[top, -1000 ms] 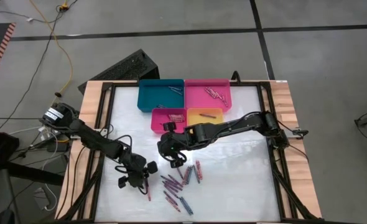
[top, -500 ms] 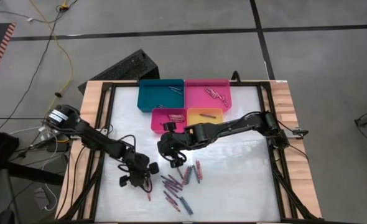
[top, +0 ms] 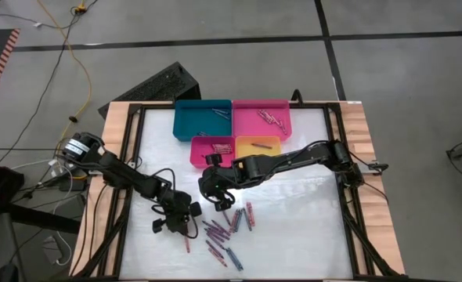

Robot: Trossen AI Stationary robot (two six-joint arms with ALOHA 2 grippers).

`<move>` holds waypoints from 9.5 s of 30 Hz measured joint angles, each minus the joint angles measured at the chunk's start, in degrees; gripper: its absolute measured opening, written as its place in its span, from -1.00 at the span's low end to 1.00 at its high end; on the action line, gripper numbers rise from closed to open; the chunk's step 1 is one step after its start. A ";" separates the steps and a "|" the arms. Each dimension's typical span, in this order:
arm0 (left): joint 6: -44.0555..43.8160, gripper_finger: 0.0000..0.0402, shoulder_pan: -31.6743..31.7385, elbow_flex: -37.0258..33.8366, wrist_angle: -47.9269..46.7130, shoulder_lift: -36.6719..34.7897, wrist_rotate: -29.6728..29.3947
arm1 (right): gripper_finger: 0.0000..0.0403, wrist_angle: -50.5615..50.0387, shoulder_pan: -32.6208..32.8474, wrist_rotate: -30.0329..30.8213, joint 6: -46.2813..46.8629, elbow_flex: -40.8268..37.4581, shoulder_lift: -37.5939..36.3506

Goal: Sort crayons
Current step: Put the red crayon into the red bin, then put the pink crayon into the pink bin

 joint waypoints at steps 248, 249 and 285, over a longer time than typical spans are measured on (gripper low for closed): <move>-38.23 -0.53 0.81 -0.13 -31.14 -57.24 -51.47 | -0.54 -46.84 -11.00 -8.10 16.72 19.86 0.20; -37.91 -0.53 0.81 -0.13 -30.92 -55.70 -51.78 | -0.54 -48.50 -9.94 -7.38 18.82 19.07 -1.44; -39.49 -0.53 0.81 -0.13 -17.30 -29.80 -51.88 | -0.54 11.82 15.70 23.43 85.98 -47.99 -16.85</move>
